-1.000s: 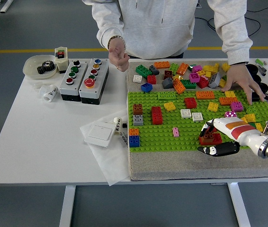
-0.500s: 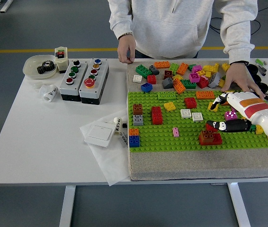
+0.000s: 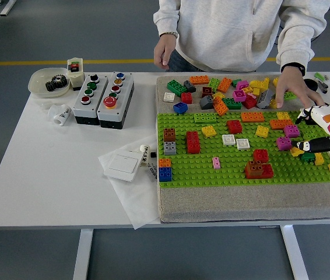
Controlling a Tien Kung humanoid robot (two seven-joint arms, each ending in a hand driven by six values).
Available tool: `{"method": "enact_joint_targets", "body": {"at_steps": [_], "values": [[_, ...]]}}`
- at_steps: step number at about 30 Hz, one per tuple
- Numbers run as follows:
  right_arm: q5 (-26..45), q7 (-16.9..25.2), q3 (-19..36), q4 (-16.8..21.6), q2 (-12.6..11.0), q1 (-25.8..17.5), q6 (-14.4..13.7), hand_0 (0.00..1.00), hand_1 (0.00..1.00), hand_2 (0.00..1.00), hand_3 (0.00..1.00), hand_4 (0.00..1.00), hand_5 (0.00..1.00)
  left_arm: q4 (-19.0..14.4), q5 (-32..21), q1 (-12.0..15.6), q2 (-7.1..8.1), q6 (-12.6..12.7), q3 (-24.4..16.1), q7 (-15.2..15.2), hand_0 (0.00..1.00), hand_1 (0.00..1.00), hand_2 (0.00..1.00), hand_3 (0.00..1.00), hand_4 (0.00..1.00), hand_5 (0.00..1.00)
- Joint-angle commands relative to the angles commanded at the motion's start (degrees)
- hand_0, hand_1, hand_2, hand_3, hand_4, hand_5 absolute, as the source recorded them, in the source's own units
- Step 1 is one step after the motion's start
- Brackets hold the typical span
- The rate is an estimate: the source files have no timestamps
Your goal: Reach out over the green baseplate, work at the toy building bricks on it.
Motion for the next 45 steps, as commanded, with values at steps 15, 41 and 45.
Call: {"method": "enact_joint_targets", "body": {"at_steps": [15, 41, 45], "values": [[2.62, 2.17, -4.23, -7.82, 1.95, 4.47, -0.67, 0.662, 0.652, 0.713, 0.628, 0.857, 0.402, 0.00, -1.51, -0.67, 0.16, -0.15, 2.10, -0.23, 0.759, 0.794, 0.844, 0.753, 0.785, 0.696], [4.15, 4.91, -15.79, -17.50, 7.45, 12.69, 0.32, 0.667, 0.654, 0.712, 0.646, 0.867, 0.361, 0.00, -3.31, -1.21, 0.22, -0.12, 4.03, -0.52, 0.760, 0.794, 0.845, 0.752, 0.782, 0.698], [4.32, 5.01, -16.32, -18.13, 7.78, 13.01, 0.26, 0.667, 0.654, 0.712, 0.646, 0.867, 0.361, 0.00, -3.15, -1.30, 0.24, -0.15, 4.01, -0.46, 0.760, 0.794, 0.845, 0.752, 0.782, 0.698]]}}
